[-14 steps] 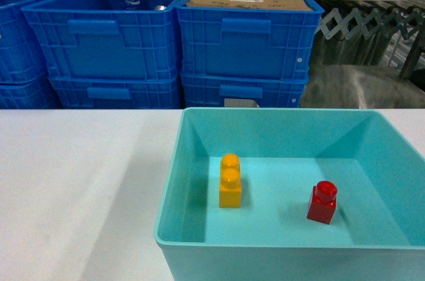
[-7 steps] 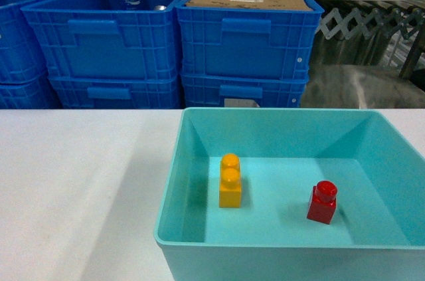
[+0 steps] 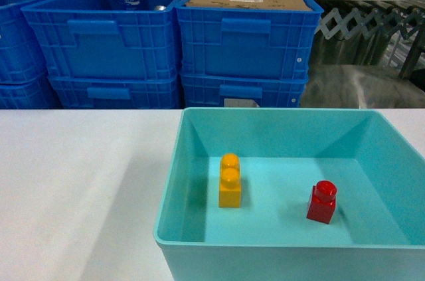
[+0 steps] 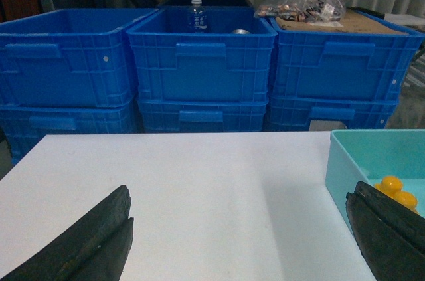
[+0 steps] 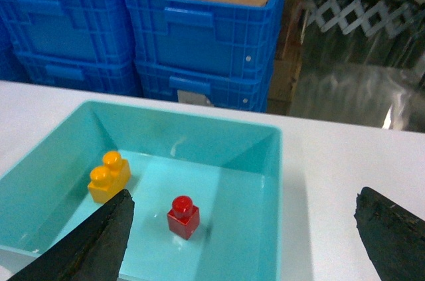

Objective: Pick red block from blue box to shelf

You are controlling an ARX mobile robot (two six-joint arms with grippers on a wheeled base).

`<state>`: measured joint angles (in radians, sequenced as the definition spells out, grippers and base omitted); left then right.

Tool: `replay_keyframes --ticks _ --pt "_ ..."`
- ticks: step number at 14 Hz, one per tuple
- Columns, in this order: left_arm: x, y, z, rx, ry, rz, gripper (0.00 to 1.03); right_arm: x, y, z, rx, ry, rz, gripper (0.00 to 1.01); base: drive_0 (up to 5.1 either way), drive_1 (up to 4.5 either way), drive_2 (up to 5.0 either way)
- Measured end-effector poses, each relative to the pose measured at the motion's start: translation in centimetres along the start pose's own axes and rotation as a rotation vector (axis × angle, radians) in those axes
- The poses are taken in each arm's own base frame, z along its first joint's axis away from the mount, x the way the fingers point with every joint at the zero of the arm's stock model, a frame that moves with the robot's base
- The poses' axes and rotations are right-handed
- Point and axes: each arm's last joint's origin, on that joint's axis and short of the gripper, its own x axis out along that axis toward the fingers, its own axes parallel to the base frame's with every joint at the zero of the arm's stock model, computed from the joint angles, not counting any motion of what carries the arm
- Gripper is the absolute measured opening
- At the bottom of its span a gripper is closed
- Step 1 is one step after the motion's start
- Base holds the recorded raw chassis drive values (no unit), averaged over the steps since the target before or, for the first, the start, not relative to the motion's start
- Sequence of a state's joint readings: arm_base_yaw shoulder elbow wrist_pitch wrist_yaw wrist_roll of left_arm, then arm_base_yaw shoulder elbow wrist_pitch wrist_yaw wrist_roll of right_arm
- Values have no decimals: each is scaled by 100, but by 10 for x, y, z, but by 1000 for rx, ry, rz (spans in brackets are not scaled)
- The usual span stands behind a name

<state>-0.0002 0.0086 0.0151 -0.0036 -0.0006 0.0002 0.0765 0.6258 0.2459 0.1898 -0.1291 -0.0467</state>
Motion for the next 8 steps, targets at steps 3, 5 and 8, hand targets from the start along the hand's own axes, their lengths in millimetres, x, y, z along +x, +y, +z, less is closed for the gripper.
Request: replay_keyframes --ticks 3,5,8 --pt "0 0 0 0 0 0 98 44 19 11 18 174 61 98 0 0 0" --pt "0 0 0 0 0 0 98 83 39 12 14 261 88 98 0 0 0" --pt "0 0 0 0 0 0 98 137 56 -4 10 382 72 98 0 0 0"
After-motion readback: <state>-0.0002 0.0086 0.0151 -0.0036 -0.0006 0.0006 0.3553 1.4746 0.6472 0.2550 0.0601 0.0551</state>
